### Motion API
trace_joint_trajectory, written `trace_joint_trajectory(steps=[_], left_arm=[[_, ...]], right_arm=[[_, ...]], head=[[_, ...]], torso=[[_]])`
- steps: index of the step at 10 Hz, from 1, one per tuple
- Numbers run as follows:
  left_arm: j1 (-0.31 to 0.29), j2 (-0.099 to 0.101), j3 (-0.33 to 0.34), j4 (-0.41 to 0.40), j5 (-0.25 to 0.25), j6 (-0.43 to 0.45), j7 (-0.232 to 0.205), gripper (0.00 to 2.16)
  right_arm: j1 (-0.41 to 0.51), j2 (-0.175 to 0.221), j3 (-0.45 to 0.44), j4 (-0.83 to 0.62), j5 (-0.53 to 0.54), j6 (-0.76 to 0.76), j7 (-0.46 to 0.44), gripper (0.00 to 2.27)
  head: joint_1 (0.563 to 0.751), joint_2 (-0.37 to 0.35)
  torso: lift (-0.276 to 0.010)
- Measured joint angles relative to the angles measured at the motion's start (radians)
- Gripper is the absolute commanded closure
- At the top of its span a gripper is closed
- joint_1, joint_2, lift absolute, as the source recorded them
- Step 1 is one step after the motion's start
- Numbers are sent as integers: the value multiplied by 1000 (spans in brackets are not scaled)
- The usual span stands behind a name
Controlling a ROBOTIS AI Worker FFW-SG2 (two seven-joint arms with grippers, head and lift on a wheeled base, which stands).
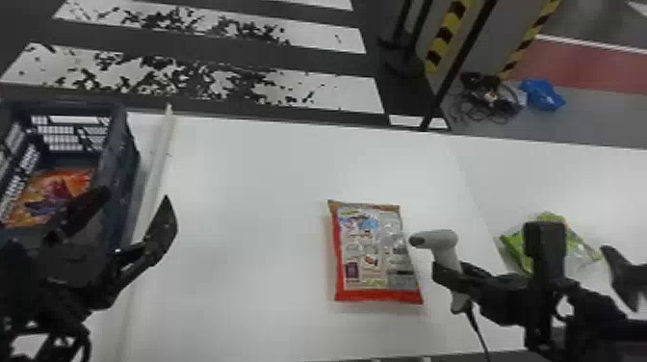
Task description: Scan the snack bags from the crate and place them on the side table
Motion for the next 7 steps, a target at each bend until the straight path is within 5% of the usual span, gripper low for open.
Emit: trace_joint_trajectory(steps=[7], left_arm=[[0,2,-3,-3,0,6,0,100]], right_arm=[[-158,-65,-24,332,22,-203,-39,2243]], head=[[695,-331]], torso=[[-95]])
